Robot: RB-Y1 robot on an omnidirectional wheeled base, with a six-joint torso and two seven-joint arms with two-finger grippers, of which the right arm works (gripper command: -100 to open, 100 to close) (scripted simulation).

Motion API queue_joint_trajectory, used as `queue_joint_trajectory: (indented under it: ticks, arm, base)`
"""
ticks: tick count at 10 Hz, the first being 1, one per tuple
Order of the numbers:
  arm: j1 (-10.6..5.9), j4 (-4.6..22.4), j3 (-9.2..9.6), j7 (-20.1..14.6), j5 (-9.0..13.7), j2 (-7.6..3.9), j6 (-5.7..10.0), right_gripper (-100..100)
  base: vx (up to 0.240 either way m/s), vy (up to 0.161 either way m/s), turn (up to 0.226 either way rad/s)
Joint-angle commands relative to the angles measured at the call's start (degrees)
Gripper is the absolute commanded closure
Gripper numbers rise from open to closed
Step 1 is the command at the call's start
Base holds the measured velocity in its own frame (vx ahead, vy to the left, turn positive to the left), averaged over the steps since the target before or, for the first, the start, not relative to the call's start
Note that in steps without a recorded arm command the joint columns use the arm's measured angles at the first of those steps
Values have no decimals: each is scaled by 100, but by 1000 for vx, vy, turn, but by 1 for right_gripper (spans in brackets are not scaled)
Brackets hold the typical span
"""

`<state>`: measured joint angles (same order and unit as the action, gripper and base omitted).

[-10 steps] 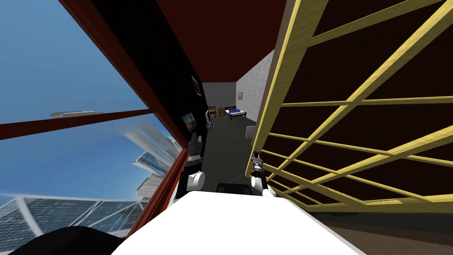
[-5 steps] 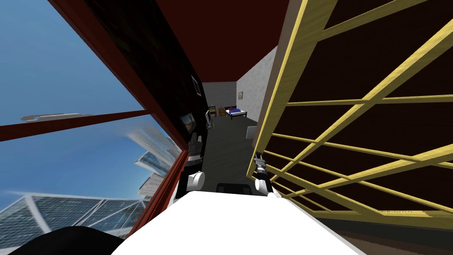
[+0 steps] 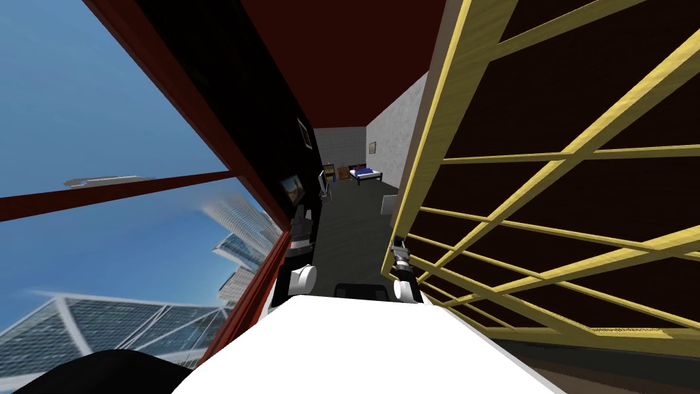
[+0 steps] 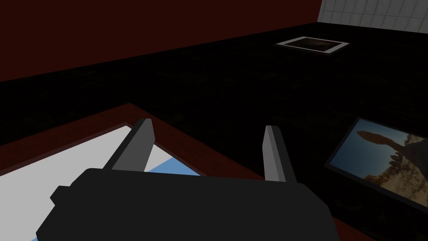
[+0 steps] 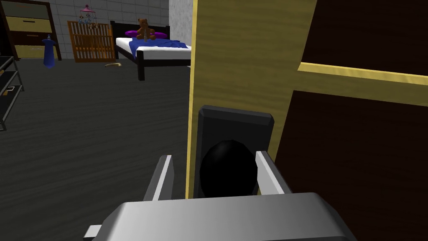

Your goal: Push the door open

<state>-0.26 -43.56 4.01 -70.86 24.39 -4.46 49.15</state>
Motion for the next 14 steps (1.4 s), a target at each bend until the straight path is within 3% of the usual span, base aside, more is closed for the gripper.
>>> queue_joint_trajectory:
  ticks: [1,2,4,7,8,10,14]
  arm:
    - [-31,36,162,-19,-40,174,25,100]
    - [-31,36,162,-19,-40,174,25,100]
    - [40,-48,241,-19,-45,300,3,100]
    - [40,-48,241,-19,-45,300,3,100]
    - [90,-107,297,-18,-49,415,-12,100]
    - [130,-155,343,-18,-53,528,-24,100]
    - [168,-200,385,-18,-56,663,-35,100]
  base:
    - [-83,-21,-2]
    - [-75,-10,10]
    - [-94,-21,1]
    - [-40,-15,-1]
    - [-103,-35,-10]
    - [-179,-76,1]
    - [-200,-48,-5]
